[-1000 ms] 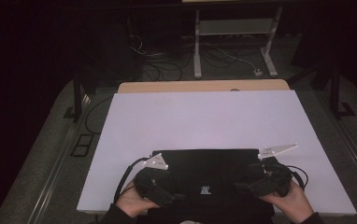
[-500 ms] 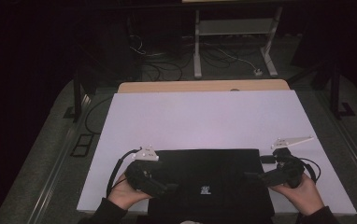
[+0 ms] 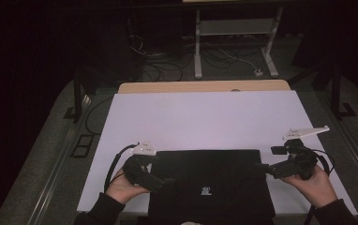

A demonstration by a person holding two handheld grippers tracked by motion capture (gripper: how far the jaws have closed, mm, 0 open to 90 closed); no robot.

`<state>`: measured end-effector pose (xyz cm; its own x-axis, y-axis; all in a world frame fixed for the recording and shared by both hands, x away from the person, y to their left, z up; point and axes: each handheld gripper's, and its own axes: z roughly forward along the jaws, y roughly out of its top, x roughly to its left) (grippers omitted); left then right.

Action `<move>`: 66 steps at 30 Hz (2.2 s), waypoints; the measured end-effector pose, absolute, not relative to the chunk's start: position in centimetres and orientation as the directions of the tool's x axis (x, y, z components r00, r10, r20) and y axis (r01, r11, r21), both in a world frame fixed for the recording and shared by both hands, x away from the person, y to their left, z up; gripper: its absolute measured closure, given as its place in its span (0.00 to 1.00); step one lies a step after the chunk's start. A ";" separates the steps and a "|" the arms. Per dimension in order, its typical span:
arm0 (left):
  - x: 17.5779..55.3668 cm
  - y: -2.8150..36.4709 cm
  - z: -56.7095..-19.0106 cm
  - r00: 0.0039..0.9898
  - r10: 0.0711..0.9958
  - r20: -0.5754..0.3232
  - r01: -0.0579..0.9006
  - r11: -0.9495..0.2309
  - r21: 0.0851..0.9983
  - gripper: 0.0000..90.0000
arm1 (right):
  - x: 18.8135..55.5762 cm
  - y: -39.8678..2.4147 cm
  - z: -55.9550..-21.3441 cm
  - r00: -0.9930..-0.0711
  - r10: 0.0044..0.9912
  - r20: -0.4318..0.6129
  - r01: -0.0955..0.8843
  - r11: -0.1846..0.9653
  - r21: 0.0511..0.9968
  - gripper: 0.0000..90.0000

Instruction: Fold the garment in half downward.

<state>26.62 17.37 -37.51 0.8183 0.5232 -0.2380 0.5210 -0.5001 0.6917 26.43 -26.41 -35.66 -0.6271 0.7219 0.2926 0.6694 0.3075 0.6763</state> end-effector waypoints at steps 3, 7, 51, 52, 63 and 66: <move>27.0 17.5 -37.4 0.814 0.532 -0.235 0.524 -0.497 0.692 0.00 | 26.8 -26.7 -35.4 -0.617 0.729 0.297 0.674 0.294 0.677 0.00; 27.5 17.7 -37.2 0.811 0.537 -0.230 0.525 -0.497 0.691 0.00 | 27.2 -27.1 -35.2 -0.609 0.738 0.292 0.677 0.291 0.676 0.00; 31.5 19.1 -37.9 0.773 0.587 -0.240 0.561 -0.454 0.692 0.00 | 31.5 -28.0 -37.7 -0.575 0.766 0.285 0.704 0.286 0.651 0.00; 31.6 19.1 -37.9 0.770 0.590 -0.241 0.563 -0.452 0.692 0.00 | 31.6 -28.0 -37.8 -0.573 0.767 0.289 0.707 0.283 0.648 0.00; 32.7 19.7 -38.4 0.766 0.595 -0.245 0.562 -0.434 0.704 0.00 | 32.3 -28.1 -38.8 -0.574 0.766 0.289 0.708 0.287 0.645 0.00; 33.0 19.9 -38.7 0.759 0.599 -0.256 0.572 -0.425 0.701 0.00 | 32.4 -28.1 -39.0 -0.575 0.764 0.292 0.710 0.289 0.642 0.00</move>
<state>33.02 19.87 -38.67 0.7587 0.5992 -0.2556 0.5721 -0.4251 0.7015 32.43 -28.13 -39.03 -0.5750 0.7644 0.2918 0.7103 0.2894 0.6416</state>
